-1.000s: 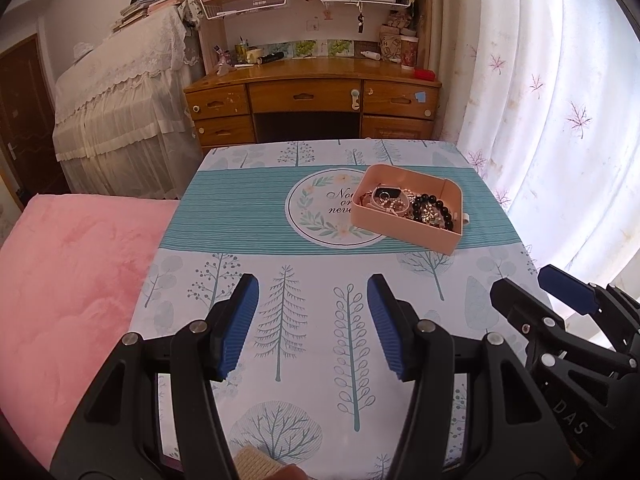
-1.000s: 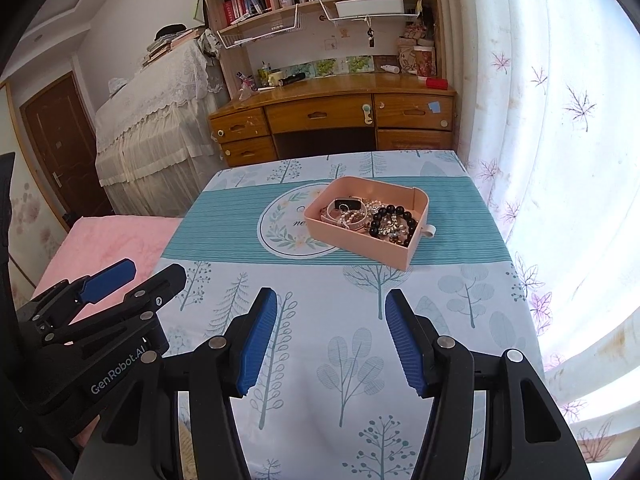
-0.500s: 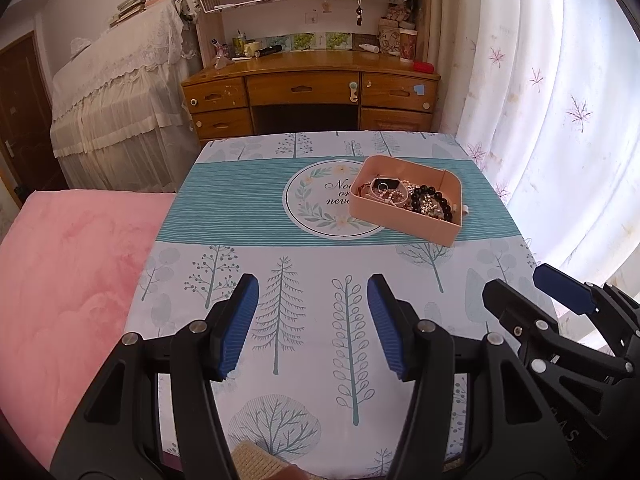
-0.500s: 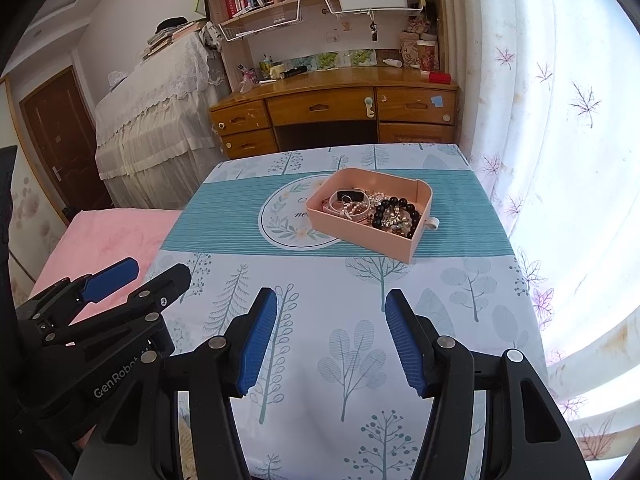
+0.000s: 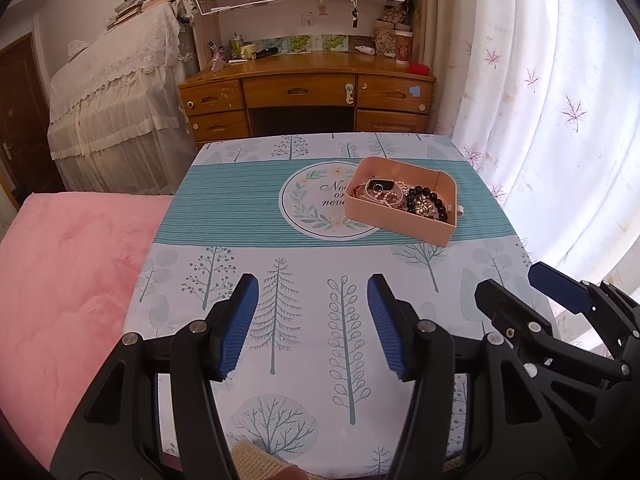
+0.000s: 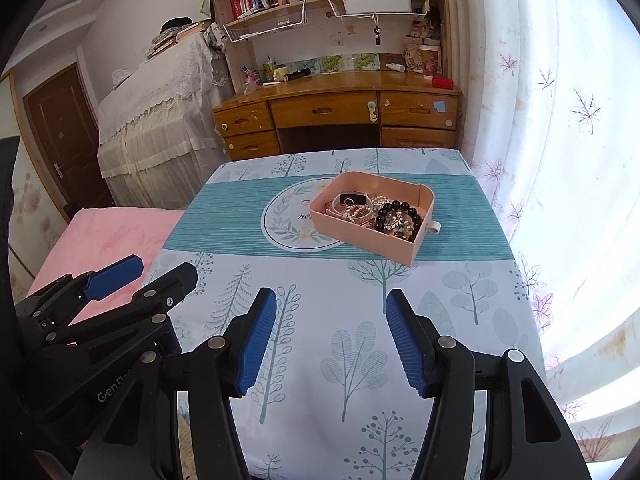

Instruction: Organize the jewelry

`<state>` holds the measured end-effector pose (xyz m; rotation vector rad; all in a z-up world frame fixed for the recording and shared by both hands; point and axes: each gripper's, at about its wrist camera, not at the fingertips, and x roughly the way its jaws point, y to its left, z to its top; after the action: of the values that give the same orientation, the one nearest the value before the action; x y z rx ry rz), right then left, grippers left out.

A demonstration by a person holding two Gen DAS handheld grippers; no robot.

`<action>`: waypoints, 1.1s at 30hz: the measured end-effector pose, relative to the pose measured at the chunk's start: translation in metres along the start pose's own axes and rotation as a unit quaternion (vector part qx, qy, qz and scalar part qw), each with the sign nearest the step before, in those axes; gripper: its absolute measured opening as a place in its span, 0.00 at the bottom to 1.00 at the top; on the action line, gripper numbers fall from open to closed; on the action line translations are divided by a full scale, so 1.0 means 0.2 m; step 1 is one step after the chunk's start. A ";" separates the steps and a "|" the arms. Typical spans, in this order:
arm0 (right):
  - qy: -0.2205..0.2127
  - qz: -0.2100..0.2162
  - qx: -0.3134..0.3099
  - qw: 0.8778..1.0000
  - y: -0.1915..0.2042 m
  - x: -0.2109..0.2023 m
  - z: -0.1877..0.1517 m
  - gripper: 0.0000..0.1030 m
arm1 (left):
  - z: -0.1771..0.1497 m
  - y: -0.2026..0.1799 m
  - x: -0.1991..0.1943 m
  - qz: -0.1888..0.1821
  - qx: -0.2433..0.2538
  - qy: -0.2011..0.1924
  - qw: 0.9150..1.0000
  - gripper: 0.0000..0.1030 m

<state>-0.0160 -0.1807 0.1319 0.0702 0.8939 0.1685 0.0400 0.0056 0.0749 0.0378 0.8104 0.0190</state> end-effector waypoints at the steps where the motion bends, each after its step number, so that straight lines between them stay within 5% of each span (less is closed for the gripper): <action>1: 0.000 0.000 0.000 1.000 0.00 0.00 0.00 0.56 | 0.00 0.00 0.00 -0.001 0.000 0.000 1.000 0.52; 33: -0.002 0.001 -0.002 1.000 0.01 0.00 0.00 0.56 | -0.02 0.02 -0.03 -0.001 -0.002 0.000 1.000 0.52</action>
<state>-0.0173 -0.1785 0.1327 0.0675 0.8895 0.1710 0.0329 0.0086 0.0754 0.0322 0.8095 0.0182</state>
